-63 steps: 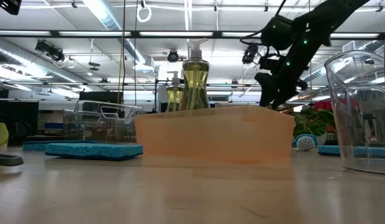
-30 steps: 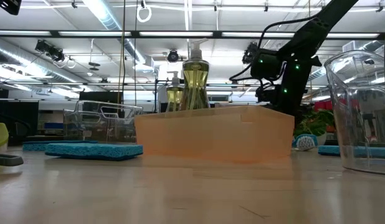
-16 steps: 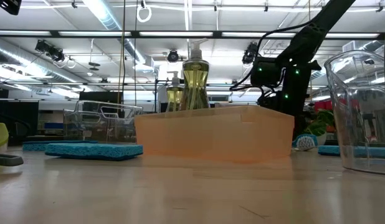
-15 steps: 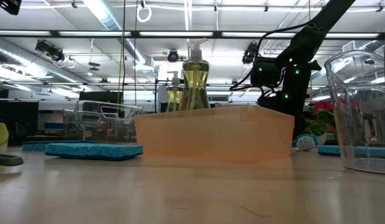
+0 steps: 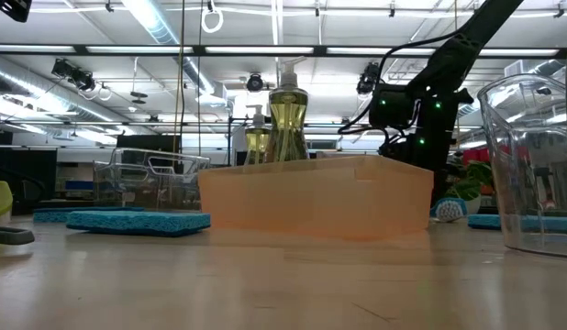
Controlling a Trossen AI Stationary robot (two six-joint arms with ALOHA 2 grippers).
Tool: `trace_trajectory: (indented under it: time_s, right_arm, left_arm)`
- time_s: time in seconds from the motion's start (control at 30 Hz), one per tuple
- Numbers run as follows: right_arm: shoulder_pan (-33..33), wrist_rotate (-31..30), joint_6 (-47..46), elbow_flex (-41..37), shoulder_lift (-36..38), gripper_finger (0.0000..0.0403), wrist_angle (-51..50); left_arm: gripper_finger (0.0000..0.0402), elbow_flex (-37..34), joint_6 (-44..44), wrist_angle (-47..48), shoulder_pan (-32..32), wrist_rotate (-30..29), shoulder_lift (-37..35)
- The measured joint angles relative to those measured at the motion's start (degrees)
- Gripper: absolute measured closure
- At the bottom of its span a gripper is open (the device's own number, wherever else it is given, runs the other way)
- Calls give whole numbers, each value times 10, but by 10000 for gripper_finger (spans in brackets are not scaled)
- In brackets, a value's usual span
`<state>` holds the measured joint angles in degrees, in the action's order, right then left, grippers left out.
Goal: Pick & Place Kitchen Sink Supplies
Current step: Put the blue dish brush into the bottom transparent bin
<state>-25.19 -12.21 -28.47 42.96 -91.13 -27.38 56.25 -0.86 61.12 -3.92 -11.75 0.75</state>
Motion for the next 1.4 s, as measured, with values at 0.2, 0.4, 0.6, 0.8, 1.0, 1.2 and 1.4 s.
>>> trace_trajectory:
  time_s: [0.2, 0.4, 0.6, 0.8, 1.0, 1.2, 1.4]
  right_arm:
    - [0, 13, 4, 0, 0, 344, 0]
    - [0, 28, 20, 0, 14, 391, 3]
    - [0, 36, 28, 0, 54, 385, 5]
    - [0, 73, 51, 0, 126, 392, 1]
    - [0, 74, 63, 0, 207, 392, -38]
    - [0, 80, 109, 0, 267, 390, -82]
    - [0, 123, 138, 0, 301, 391, -110]
  left_arm:
    - [399, 0, 0, 0, 0, 0, 0]
    - [399, 0, 0, 0, 0, 0, 0]
    - [399, 0, 0, 0, 0, 0, 0]
    - [399, 0, 0, 0, 0, 0, 0]
    - [399, 0, 0, 0, 0, 0, 0]
    - [399, 0, 0, 0, 0, 0, 0]
    - [399, 0, 0, 0, 0, 0, 0]
